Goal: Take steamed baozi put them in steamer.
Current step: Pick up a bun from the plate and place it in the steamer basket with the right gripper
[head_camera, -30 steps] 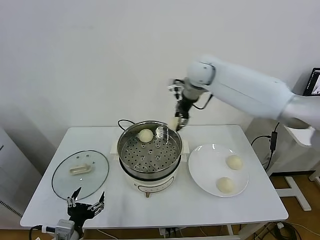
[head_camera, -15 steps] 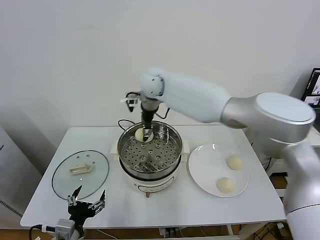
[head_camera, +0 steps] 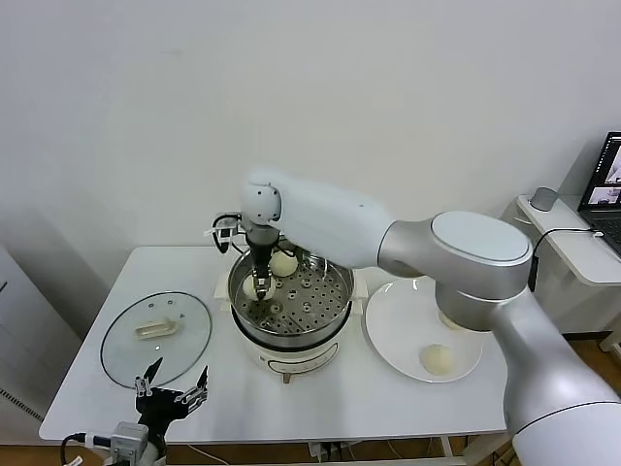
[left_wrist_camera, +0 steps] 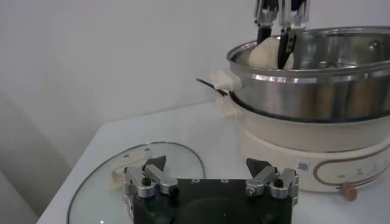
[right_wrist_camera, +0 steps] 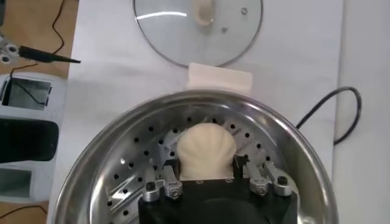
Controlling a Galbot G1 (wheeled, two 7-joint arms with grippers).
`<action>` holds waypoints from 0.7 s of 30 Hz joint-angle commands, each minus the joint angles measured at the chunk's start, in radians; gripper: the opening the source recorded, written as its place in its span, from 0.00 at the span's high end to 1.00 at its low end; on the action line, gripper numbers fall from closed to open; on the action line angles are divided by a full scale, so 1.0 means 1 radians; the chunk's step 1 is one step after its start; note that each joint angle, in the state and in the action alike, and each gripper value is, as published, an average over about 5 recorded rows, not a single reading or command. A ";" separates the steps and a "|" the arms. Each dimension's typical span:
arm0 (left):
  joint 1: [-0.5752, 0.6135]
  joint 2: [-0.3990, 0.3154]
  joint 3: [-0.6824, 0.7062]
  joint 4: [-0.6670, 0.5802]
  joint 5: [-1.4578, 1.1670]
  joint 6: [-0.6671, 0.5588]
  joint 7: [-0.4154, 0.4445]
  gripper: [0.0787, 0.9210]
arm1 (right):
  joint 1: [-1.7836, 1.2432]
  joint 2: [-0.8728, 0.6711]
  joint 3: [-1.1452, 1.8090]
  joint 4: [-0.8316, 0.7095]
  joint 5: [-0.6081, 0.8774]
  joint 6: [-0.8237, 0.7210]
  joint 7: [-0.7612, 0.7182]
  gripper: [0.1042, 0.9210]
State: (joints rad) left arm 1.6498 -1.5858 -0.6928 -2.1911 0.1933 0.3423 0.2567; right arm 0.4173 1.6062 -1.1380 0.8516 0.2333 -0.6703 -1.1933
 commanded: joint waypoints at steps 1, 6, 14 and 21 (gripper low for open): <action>0.001 -0.001 0.002 -0.001 -0.002 0.001 0.001 0.12 | -0.046 0.033 0.008 -0.023 -0.047 -0.003 0.009 0.49; 0.001 -0.002 0.002 -0.002 -0.002 0.001 0.001 0.12 | -0.043 0.028 0.015 -0.014 -0.042 -0.003 0.015 0.46; -0.003 -0.002 0.007 0.006 0.005 0.002 0.002 0.12 | 0.009 -0.050 0.048 0.056 -0.014 -0.004 0.002 0.21; -0.002 0.001 0.009 0.001 0.002 0.010 0.008 0.12 | 0.153 -0.272 0.070 0.201 0.045 0.020 -0.055 0.12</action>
State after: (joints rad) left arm 1.6468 -1.5871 -0.6848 -2.1885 0.1975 0.3483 0.2609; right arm 0.4535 1.5346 -1.0875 0.9244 0.2394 -0.6652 -1.2101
